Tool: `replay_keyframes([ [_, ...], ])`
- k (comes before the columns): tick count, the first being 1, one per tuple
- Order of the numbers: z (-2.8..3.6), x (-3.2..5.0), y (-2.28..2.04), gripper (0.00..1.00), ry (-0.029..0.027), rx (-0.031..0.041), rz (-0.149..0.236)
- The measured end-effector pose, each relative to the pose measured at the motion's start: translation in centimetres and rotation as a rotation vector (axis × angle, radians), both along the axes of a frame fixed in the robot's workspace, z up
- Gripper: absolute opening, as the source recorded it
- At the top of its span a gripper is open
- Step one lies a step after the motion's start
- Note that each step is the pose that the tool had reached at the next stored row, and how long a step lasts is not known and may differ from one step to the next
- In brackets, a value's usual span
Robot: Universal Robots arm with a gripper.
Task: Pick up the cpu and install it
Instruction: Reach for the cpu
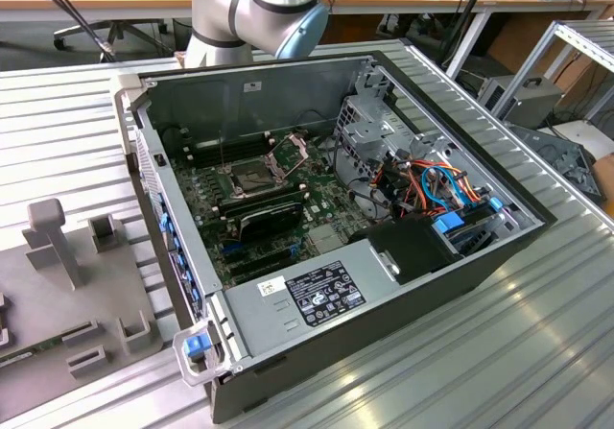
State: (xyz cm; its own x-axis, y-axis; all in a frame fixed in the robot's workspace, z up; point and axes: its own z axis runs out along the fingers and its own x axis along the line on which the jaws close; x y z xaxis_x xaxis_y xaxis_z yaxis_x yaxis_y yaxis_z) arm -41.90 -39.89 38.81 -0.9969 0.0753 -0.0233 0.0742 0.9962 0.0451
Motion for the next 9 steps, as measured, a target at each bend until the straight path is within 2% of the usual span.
replay_keyframes([
  [9,-0.02,-0.66,0.00,0.11,0.0000,0.0000,0.000],
])
